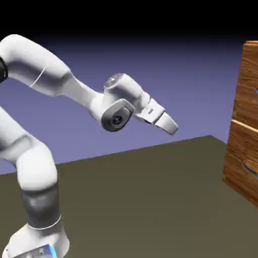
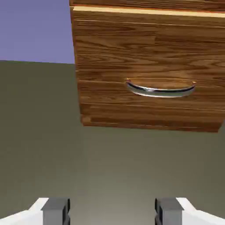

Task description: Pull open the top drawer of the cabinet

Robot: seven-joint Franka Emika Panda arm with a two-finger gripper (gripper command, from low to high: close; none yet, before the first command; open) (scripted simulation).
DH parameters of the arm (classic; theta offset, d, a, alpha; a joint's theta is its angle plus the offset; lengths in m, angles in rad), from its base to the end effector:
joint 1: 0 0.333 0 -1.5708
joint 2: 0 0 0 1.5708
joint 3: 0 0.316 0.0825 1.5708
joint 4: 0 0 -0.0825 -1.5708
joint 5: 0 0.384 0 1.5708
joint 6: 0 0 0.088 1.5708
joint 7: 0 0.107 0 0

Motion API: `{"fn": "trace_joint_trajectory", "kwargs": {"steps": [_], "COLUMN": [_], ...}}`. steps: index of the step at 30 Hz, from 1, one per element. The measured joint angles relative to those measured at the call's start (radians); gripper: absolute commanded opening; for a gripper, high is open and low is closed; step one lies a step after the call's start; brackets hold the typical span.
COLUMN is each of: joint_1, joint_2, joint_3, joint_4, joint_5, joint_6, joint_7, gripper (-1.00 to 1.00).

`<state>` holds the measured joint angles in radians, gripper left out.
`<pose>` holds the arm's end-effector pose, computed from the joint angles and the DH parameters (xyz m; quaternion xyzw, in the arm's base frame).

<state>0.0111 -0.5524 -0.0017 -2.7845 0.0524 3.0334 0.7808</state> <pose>0.3962 -0.0003 0.4632 -0.8442 0.3675 -0.3547 0.1623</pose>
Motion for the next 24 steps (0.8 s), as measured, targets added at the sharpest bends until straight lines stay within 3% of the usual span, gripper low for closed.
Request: {"fn": "trace_joint_trajectory", "kwargs": {"steps": [24], "joint_1": [-0.017], "joint_2": [0.350], "joint_3": [-0.034], "joint_4": [0.507], "joint_5": [1.044], "joint_6": [-0.071], "joint_7": [0.792], "gripper": [0.00]}}
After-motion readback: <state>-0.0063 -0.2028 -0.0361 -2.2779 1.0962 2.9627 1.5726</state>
